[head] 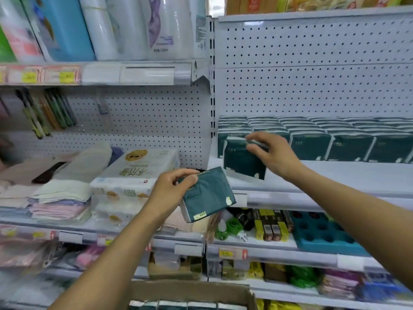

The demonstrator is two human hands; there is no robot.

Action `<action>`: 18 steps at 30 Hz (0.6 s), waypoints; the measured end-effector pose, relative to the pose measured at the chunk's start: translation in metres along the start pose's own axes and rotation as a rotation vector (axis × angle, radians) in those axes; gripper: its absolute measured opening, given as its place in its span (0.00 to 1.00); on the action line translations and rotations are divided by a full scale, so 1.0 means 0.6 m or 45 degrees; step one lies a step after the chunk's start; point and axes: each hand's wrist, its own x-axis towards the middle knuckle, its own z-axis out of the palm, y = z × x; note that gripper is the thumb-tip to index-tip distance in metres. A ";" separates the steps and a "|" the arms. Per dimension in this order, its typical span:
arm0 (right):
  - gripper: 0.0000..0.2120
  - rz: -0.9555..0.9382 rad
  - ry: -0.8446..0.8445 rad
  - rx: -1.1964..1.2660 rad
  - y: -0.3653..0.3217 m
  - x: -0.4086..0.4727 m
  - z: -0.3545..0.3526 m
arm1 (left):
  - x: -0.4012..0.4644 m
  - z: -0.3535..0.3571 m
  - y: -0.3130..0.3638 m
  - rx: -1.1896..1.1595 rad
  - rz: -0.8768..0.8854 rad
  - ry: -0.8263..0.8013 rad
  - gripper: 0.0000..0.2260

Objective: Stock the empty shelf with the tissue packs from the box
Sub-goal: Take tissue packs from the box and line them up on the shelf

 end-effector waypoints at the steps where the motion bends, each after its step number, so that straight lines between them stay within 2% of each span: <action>1: 0.11 -0.013 -0.044 -0.033 0.011 0.005 0.007 | 0.005 0.005 0.000 -0.027 -0.017 0.006 0.06; 5: 0.14 -0.114 -0.080 -0.181 0.045 0.012 0.025 | 0.022 0.019 -0.003 -0.067 -0.045 0.030 0.06; 9: 0.24 -0.288 0.029 -0.817 0.062 0.011 0.040 | 0.040 0.029 -0.008 -0.061 -0.068 0.039 0.06; 12: 0.25 -0.398 0.069 -0.786 0.074 0.022 0.057 | 0.050 0.036 -0.010 -0.070 -0.076 0.049 0.06; 18: 0.26 -0.537 0.008 -0.631 0.106 0.063 0.073 | 0.063 0.044 -0.006 -0.099 -0.072 0.050 0.07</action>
